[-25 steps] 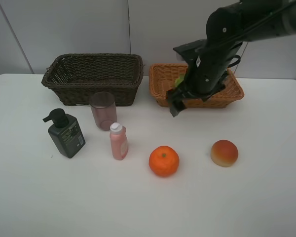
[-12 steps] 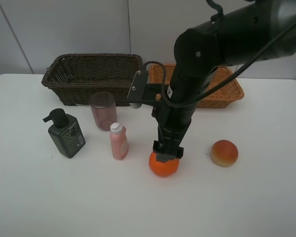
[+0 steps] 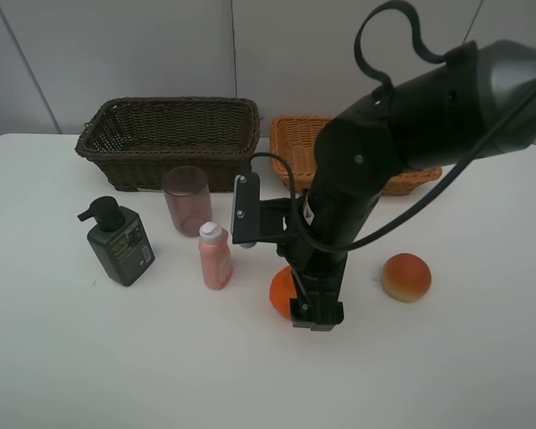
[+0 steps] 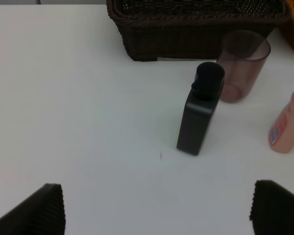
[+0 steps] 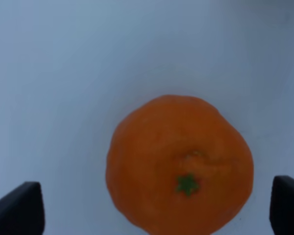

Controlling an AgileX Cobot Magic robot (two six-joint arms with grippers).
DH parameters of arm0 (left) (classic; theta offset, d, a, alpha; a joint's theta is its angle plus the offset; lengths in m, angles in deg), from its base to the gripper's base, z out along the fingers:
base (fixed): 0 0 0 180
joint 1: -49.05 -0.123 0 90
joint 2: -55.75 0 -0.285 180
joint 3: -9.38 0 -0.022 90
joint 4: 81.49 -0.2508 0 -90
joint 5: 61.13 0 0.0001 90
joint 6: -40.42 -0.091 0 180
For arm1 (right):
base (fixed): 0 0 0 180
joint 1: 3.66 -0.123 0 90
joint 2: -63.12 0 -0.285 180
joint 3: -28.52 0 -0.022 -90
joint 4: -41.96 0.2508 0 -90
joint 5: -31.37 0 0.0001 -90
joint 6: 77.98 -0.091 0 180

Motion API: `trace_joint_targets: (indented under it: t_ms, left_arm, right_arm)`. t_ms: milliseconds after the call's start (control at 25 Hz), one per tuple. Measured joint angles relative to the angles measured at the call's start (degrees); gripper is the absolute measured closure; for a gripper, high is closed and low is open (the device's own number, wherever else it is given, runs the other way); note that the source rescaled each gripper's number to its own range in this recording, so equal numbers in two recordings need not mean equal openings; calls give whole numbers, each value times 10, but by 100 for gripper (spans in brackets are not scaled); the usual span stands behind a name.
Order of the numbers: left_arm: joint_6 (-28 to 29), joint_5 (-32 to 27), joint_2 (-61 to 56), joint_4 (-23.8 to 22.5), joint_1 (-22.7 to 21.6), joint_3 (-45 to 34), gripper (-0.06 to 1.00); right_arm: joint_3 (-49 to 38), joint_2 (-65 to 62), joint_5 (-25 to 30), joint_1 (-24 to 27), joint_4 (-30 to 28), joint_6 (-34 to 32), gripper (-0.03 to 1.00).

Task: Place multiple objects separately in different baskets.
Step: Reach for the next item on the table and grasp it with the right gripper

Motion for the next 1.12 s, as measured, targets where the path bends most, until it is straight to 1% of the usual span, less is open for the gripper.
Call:
trace_joint_targets:
  t_ms: [160,560,840,880,920,960,1000,1040,1080,1120]
  left_arm:
    - [0,0,0,0,0,0,-3]
    - [0,0,0,0,0,0,-3]
    - [0,0,0,0,0,0,-3]
    - [0,0,0,0,0,0,-3]
    - [0,0,0,0,0,0,-3]
    - [0,0,0,0,0,0,-3]
    - [0,0,0,0,0,0,-3]
    - [0,0,0,0,0,0,-3]
    - [0,0,0,0,0,0,-3]
    - [0,0,0,0,0,0,-3]
  right_arm:
    - [-1,15,-33,3,-7,-10,-3]
    - [-1,63,-55,26,-19,-14,-3]
    - [-1,82,-67,27,-18,-14,-3]
    - [-1,83,-68,27,-18,-14,0]
    - [-1,83,-68,27,-18,-14,5]
    - [-1,83,-68,27,-18,-14,14]
    - [-1,83,-67,27,-18,-14,28]
    - [-1,83,-67,27,-18,-14,47]
    - [-1,83,-67,27,-18,-14,59]
    - [-1,83,-67,27,-18,-14,58]
